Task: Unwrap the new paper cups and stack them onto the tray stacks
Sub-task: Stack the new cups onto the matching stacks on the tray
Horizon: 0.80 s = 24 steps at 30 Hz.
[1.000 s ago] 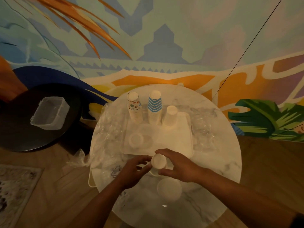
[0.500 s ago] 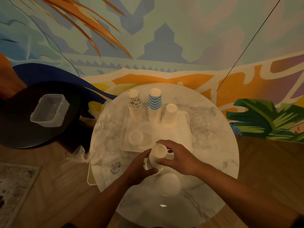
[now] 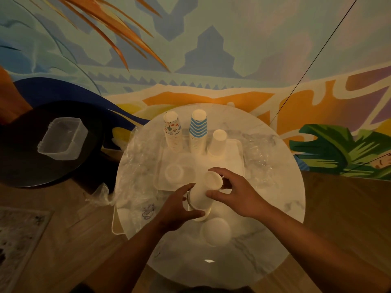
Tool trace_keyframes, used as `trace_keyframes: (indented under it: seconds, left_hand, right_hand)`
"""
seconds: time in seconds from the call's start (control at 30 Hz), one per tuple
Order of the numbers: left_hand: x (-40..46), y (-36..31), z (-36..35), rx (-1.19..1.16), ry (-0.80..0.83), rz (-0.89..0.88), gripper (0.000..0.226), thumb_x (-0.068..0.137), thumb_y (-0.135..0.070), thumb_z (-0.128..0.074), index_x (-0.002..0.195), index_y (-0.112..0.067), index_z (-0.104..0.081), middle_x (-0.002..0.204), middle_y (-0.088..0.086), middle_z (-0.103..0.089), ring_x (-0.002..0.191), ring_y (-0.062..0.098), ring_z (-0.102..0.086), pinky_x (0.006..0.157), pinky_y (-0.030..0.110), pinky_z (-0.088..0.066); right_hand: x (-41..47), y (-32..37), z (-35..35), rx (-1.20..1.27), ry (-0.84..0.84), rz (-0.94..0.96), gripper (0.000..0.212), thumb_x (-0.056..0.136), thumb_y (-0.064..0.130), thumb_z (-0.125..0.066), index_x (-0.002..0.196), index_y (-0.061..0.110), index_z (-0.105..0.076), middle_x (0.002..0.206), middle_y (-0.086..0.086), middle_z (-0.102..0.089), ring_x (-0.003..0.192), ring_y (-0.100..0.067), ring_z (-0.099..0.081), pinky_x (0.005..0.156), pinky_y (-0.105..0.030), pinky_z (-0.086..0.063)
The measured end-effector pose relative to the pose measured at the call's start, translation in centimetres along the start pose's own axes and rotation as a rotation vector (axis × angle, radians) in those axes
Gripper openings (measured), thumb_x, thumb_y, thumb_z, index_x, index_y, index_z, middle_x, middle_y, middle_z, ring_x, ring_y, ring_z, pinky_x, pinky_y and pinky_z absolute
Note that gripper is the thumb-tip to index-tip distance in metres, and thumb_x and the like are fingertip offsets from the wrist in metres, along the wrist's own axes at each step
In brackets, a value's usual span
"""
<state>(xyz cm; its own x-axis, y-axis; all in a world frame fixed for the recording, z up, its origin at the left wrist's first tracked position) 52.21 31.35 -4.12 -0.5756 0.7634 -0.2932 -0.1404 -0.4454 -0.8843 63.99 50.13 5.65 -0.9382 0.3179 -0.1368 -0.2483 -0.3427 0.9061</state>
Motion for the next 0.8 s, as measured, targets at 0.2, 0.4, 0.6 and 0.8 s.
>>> trace_keyframes:
  seconds: [0.2,0.4,0.6,0.8]
  left_hand:
    - [-0.1,-0.6,0.8,0.015,-0.002,-0.032,0.098,0.057,-0.060,-0.092,0.142,-0.040,-0.047,0.137,-0.021,-0.057,0.121,0.006,-0.058,0.101,0.039,-0.053]
    - [0.3,-2.4,2.1,-0.025,-0.018,-0.085,0.090,0.061,-0.044,-0.095,0.140,-0.032,-0.052,0.133,-0.021,-0.061,0.120,0.001,-0.059,0.100,0.028,-0.053]
    - [0.8,-3.3,2.7,0.001,-0.007,-0.110,0.082,0.065,-0.037,-0.094,0.136,-0.041,-0.051,0.126,-0.021,-0.065,0.115,-0.001,-0.061,0.096,0.022,-0.051]
    - [1.4,-3.7,3.1,-0.022,0.023,-0.092,0.085,0.066,-0.039,-0.094,0.140,-0.034,-0.051,0.129,-0.021,-0.063,0.116,-0.003,-0.060,0.096,0.021,-0.052]
  right_hand:
    - [0.1,0.6,0.9,0.068,-0.001,0.000,0.049,0.087,0.029,-0.080,0.132,0.032,-0.059,0.127,0.015,-0.065,0.111,-0.016,-0.066,0.097,-0.045,-0.054]
    - [0.7,1.5,2.0,0.192,-0.014,0.007,0.041,0.090,0.014,-0.075,0.129,0.019,-0.062,0.121,0.004,-0.068,0.110,-0.018,-0.067,0.095,-0.038,-0.056]
    - [1.4,1.7,2.4,0.179,-0.001,-0.003,0.043,0.091,0.017,-0.075,0.132,0.021,-0.061,0.123,0.004,-0.067,0.113,-0.020,-0.066,0.100,-0.044,-0.054]
    - [2.0,1.8,3.1,0.166,0.011,-0.006,0.043,0.093,0.020,-0.072,0.134,0.023,-0.059,0.127,0.006,-0.066,0.115,-0.017,-0.065,0.101,-0.041,-0.054]
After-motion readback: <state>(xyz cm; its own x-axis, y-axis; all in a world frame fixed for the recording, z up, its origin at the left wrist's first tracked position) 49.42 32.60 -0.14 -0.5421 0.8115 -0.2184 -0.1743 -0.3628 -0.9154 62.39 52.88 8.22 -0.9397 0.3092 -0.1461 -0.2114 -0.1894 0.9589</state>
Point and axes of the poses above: each hand's wrist, its own x-axis towards the middle knuckle, its own z-axis out of the back of the hand, y = z × x, the point moved 1 cm from there along x, towards the middle knuckle
